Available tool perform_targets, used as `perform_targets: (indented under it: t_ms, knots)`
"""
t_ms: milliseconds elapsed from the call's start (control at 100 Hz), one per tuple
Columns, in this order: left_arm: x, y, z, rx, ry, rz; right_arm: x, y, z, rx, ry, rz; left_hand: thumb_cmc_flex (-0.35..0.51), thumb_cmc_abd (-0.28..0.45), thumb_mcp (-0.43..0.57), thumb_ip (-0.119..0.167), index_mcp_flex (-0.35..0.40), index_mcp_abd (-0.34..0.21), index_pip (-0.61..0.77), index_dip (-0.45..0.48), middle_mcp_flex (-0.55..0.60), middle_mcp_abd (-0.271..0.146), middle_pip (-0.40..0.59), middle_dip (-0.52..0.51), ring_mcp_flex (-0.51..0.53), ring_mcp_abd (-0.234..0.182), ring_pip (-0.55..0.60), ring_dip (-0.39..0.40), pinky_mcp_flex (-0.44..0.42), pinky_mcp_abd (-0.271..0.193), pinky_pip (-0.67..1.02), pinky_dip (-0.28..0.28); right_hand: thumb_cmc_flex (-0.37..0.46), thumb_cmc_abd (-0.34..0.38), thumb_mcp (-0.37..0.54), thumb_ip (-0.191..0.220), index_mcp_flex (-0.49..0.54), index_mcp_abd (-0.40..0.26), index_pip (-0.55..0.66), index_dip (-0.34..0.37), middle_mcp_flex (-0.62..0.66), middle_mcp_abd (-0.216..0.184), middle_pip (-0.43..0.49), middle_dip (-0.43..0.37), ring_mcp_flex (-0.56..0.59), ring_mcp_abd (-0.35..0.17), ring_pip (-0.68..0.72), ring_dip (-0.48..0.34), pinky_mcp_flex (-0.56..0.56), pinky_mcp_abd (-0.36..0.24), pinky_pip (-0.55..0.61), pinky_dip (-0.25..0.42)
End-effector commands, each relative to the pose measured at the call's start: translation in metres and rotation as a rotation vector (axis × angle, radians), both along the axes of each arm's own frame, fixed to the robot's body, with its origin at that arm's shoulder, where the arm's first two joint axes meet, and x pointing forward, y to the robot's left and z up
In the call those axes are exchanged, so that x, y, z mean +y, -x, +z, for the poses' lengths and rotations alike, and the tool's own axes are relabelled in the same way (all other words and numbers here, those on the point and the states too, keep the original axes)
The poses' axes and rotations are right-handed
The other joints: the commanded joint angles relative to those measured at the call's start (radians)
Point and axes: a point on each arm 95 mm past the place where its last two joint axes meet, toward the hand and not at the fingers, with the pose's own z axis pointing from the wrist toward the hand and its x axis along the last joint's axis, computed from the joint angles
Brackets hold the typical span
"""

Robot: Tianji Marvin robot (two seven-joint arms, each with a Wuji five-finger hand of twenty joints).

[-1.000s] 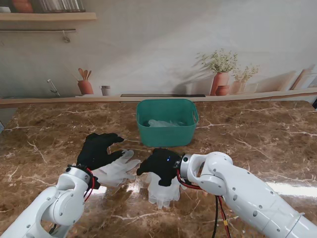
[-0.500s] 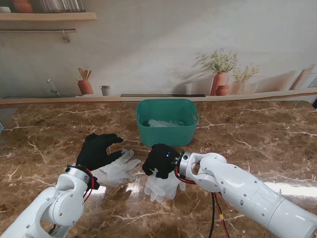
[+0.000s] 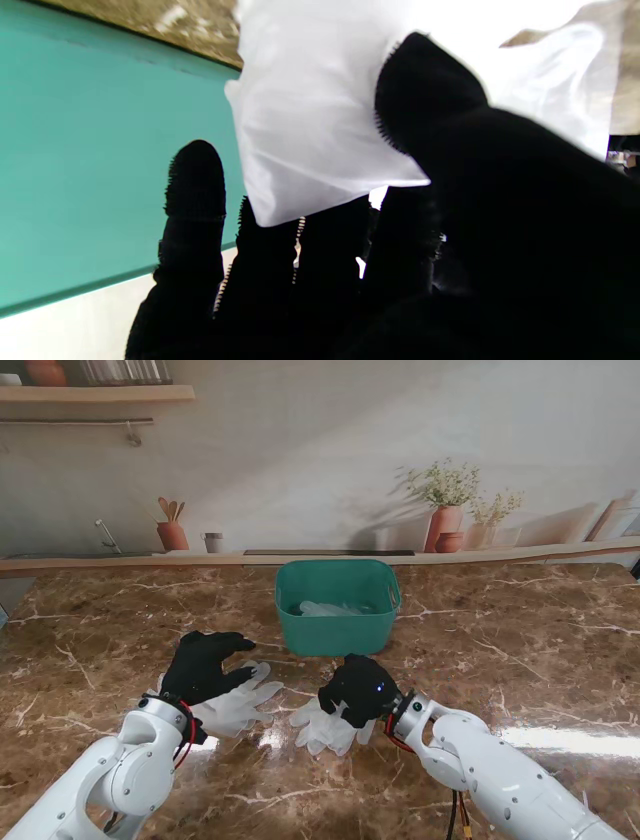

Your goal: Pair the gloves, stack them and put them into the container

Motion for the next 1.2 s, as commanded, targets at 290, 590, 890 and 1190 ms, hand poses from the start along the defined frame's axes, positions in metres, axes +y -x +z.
perform_targets:
  t_ms: [290,590,890,1190]
  knots:
    - [-0.005,0.001,0.0,-0.004,0.005,-0.015,-0.022,0.018,-0.034,0.174,0.089,-0.051,0.007,0.049,-0.035,0.028,0.014,-0.021,-0.001,0.002,0.0,-0.027,-0.021,-0.009,-0.012,-0.047,-0.035,-0.015,-0.016,0.001,-0.037,0.008,-0.308,0.072,-0.021,-0.005,-0.086,0.082,-0.203,0.065,-0.622,0.101,-0.276,-0.36,-0.554,0.009,-0.245,-0.256,-0.315,0.012,-0.224,-0.019]
    - [-0.005,0.0,0.001,-0.001,0.004,-0.018,-0.015,0.012,-0.043,0.236,0.118,-0.061,0.009,0.049,-0.04,0.029,0.019,-0.022,-0.001,0.003,0.001,-0.028,-0.022,-0.01,-0.011,-0.043,-0.035,-0.015,-0.016,0.002,-0.041,0.011,-0.227,-0.061,0.015,-0.077,-0.054,0.02,-0.13,0.2,-0.861,0.203,-0.334,-0.607,-0.593,0.192,-0.41,-0.478,-0.236,0.134,-0.305,-0.113]
    - [-0.006,-0.001,0.001,0.003,0.006,-0.033,-0.01,0.003,-0.053,0.368,0.133,-0.13,0.005,0.051,-0.043,0.028,0.024,-0.025,0.004,0.005,0.005,-0.029,-0.02,-0.009,-0.01,-0.043,-0.034,-0.014,-0.018,0.005,-0.047,0.012,0.027,-0.031,-0.008,-0.037,-0.023,0.037,0.012,0.241,-0.389,0.248,-0.189,-0.603,0.001,0.152,-0.219,-0.335,0.13,0.071,0.047,-0.127]
    - [-0.008,0.001,-0.002,0.009,0.014,-0.034,-0.006,0.001,-0.051,0.277,0.004,-0.11,0.002,0.056,-0.054,0.028,0.024,-0.025,0.003,0.006,0.005,-0.028,-0.021,-0.01,-0.015,-0.042,-0.035,-0.014,-0.02,0.006,-0.06,0.011,0.164,0.005,0.001,0.017,0.035,0.097,0.05,-0.028,0.056,0.099,-0.066,-0.211,0.264,0.089,0.148,-0.136,0.329,0.018,0.262,-0.136]
